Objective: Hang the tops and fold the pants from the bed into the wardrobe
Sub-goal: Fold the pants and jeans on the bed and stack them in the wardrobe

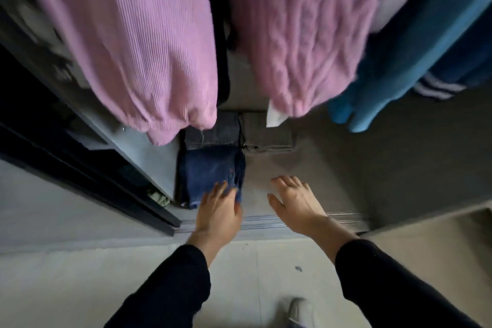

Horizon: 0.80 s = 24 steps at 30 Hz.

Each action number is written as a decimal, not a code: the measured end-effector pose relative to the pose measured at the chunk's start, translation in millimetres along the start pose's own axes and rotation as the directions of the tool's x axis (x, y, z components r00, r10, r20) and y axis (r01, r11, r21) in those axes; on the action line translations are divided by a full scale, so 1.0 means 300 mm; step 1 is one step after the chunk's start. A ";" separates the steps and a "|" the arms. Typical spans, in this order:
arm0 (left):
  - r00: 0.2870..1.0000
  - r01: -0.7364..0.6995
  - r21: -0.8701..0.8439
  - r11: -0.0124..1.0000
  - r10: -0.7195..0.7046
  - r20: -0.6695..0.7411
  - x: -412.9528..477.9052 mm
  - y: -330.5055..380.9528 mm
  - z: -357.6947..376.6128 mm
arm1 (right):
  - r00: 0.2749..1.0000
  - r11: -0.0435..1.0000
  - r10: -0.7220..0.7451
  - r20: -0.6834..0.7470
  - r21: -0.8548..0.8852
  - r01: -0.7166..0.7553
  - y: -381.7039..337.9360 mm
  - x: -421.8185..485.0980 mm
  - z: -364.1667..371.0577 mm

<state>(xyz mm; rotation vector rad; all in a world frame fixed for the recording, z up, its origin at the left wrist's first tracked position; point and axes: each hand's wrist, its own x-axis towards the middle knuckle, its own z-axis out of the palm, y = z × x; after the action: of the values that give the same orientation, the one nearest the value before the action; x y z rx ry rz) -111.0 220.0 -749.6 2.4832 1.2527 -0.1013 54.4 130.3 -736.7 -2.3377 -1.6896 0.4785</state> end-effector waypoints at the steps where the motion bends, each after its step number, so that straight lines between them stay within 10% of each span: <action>1: 1.000 -0.026 -0.005 1.000 0.026 0.017 -0.050 0.062 -0.063 | 0.999 0.999 0.040 0.000 -0.001 -0.040 -0.018 -0.062 -0.084; 14: 0.900 -0.381 -0.136 0.915 0.400 0.171 -0.440 0.819 -0.674 | 0.815 0.820 0.569 -0.107 0.145 -0.554 -0.101 -0.842 -0.948; 24: 0.638 -0.745 -0.097 0.660 0.748 0.183 -0.597 1.581 -0.780 | 0.555 0.601 0.799 -0.232 0.264 -0.755 0.210 -1.345 -1.317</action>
<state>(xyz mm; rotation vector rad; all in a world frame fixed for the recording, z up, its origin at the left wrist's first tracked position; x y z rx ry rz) 133.4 -94.4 -358.2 2.6781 0.0564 -0.1306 145.2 -266.9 -340.5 -2.7597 -0.3549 0.2782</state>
